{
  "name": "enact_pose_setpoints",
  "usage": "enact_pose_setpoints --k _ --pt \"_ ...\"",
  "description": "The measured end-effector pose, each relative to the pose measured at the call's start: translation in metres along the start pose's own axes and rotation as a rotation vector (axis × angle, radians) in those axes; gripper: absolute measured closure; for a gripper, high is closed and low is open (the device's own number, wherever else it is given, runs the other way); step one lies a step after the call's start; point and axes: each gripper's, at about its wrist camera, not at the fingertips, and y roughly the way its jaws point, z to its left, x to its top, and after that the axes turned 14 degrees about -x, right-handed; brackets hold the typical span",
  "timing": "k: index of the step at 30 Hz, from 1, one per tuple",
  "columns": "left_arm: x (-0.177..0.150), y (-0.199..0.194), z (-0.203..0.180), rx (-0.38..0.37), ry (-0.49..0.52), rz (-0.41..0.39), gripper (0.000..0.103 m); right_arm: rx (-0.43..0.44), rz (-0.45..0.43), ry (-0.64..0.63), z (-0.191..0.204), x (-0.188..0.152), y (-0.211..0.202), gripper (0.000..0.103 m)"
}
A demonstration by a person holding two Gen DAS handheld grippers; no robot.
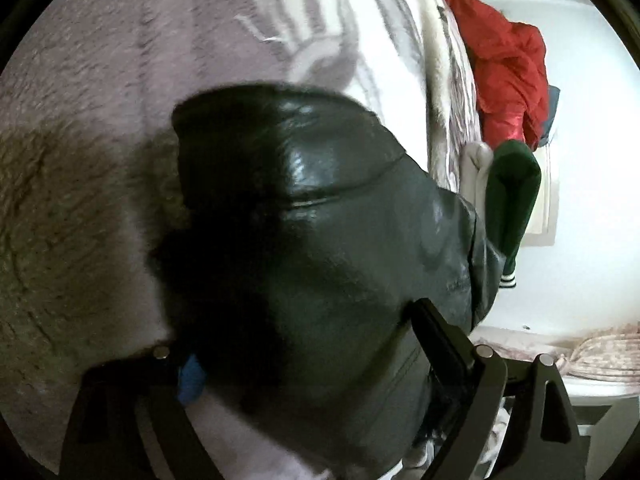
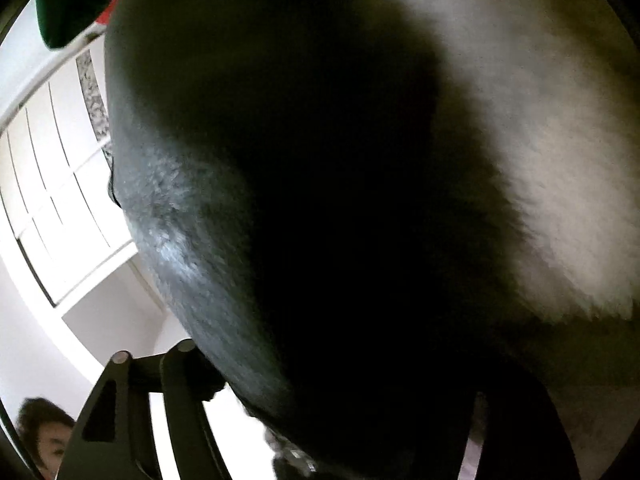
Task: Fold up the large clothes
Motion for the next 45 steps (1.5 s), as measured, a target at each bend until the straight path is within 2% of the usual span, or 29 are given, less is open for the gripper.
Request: enact_pose_setpoints --k 2,4,5,8,11,17,22,26,28,30,31,34,36,40,42,45 --pt "-0.001 0.0 -0.008 -0.003 0.052 -0.039 0.015 -0.03 -0.008 -0.018 0.012 0.003 0.008 0.019" --pt "0.0 -0.001 -0.013 -0.006 0.079 -0.087 0.03 -0.037 -0.049 -0.031 0.022 0.005 0.011 0.021" --pt "0.002 -0.002 -0.013 -0.007 0.076 -0.103 0.046 -0.034 -0.073 -0.038 0.025 0.004 0.011 0.03" --pt "0.007 -0.004 -0.018 -0.025 0.081 -0.133 0.053 -0.038 -0.129 -0.064 0.041 -0.002 0.008 0.049" --pt "0.007 -0.009 -0.033 -0.026 0.123 -0.149 0.057 -0.061 -0.167 -0.096 0.062 -0.011 0.007 0.058" --pt "0.014 -0.01 -0.086 -0.065 0.19 -0.162 0.059 -0.025 -0.192 -0.149 0.107 -0.014 -0.009 0.064" --pt "0.026 0.011 -0.144 -0.103 0.248 -0.148 0.059 -0.01 -0.236 -0.207 0.157 -0.01 -0.067 0.065" --pt "0.037 0.035 -0.194 -0.152 0.28 -0.139 0.059 -0.008 -0.298 -0.271 0.202 0.001 -0.155 0.066" --pt "0.044 0.051 -0.229 -0.194 0.307 -0.137 0.059 -0.002 -0.332 -0.301 0.227 0.002 -0.186 0.066" --pt "0.052 0.068 -0.263 -0.236 0.329 -0.134 0.059 0.006 -0.373 -0.329 0.268 0.019 -0.214 0.066" --pt "0.056 0.076 -0.277 -0.257 0.34 -0.133 0.059 0.01 -0.387 -0.341 0.276 0.021 -0.239 0.066" --pt "0.071 0.105 -0.327 -0.323 0.373 -0.133 0.059 0.015 -0.449 -0.396 0.331 0.041 -0.296 0.066" --pt "0.083 0.129 -0.359 -0.364 0.401 -0.143 0.059 0.019 -0.475 -0.425 0.349 0.056 -0.34 0.066" --pt "0.107 0.18 -0.397 -0.416 0.43 -0.163 0.059 0.011 -0.512 -0.478 0.398 0.116 -0.423 0.066" --pt "0.124 0.217 -0.41 -0.436 0.436 -0.176 0.059 0.0 -0.513 -0.501 0.416 0.152 -0.443 0.066" --pt "0.138 0.26 -0.401 -0.434 0.452 -0.183 0.059 -0.007 -0.487 -0.516 0.438 0.227 -0.457 0.066"
